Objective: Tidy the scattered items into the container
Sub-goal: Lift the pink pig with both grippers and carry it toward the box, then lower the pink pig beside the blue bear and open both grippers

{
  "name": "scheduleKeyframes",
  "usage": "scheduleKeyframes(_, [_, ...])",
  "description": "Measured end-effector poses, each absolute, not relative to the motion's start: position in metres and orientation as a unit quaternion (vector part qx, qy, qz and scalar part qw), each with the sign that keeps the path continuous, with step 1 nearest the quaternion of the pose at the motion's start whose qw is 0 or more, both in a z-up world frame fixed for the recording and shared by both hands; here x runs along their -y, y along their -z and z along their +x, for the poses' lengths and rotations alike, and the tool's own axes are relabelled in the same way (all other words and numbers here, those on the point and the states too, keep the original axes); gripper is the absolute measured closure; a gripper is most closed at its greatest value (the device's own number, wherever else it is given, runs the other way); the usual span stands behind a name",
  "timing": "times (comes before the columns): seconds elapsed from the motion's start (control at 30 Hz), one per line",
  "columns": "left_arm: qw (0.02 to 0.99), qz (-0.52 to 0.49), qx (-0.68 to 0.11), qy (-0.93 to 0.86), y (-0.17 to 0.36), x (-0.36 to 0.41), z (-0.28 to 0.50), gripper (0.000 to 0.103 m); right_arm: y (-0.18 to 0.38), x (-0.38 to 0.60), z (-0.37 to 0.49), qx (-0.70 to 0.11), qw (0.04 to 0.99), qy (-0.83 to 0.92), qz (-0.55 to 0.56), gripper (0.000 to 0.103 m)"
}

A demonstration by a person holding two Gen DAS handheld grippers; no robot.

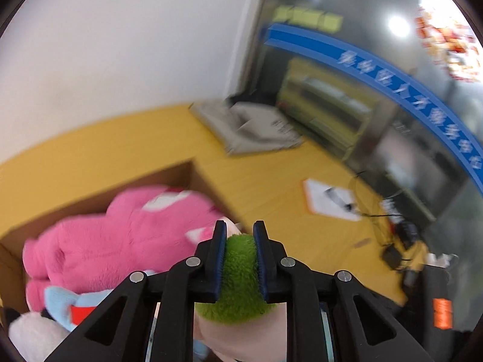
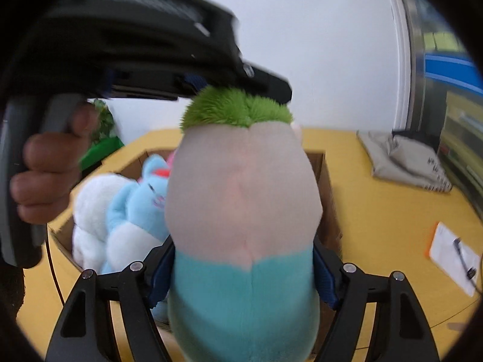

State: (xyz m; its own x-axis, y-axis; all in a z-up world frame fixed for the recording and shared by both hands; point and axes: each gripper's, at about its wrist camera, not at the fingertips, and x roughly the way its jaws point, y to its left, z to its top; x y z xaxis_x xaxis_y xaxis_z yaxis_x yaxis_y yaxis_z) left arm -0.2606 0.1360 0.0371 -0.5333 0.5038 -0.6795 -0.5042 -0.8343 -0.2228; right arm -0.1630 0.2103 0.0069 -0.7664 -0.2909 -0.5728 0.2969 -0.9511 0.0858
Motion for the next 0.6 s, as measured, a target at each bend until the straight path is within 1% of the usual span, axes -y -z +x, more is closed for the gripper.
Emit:
scheduleKeyframes(0.1, [0.255, -0.433, -0.027, -0.864, 0.001, -0.143, -0.274, 0.084, 0.007, -0.208, -0.171, -0.002, 0.158, 0.925, 0.345, 0.025])
scheduleKeyframes(0.2, [0.267, -0.443, -0.039, -0.855, 0.022, -0.153, -0.275, 0.084, 0.016, -0.216, -0.174, 0.012, 0.159, 0.913, 0.376, 0.023])
scheduleKeyframes(0.27, [0.262, -0.441, -0.046, -0.857, 0.023, -0.157, -0.274, 0.084, 0.013, -0.224, -0.170, 0.019, 0.155, 0.913, 0.377, 0.023])
scheduleKeyframes(0.37, [0.254, -0.441, -0.063, -0.858, 0.025, -0.164, -0.273, 0.083, -0.001, -0.228, -0.157, -0.006, 0.149, 0.919, 0.366, 0.023])
scheduleKeyframes(0.43, [0.255, -0.442, -0.061, -0.858, 0.025, -0.163, -0.273, 0.083, -0.009, -0.231, -0.149, -0.013, 0.147, 0.918, 0.369, 0.023])
scheduleKeyframes(0.5, [0.255, -0.444, -0.046, -0.858, 0.018, -0.160, -0.273, 0.084, -0.005, -0.230, -0.149, -0.020, 0.142, 0.912, 0.385, 0.023])
scheduleKeyframes(0.6, [0.268, -0.431, -0.033, -0.861, 0.004, -0.153, -0.260, 0.084, 0.014, -0.234, -0.161, 0.004, 0.147, 0.897, 0.417, 0.024])
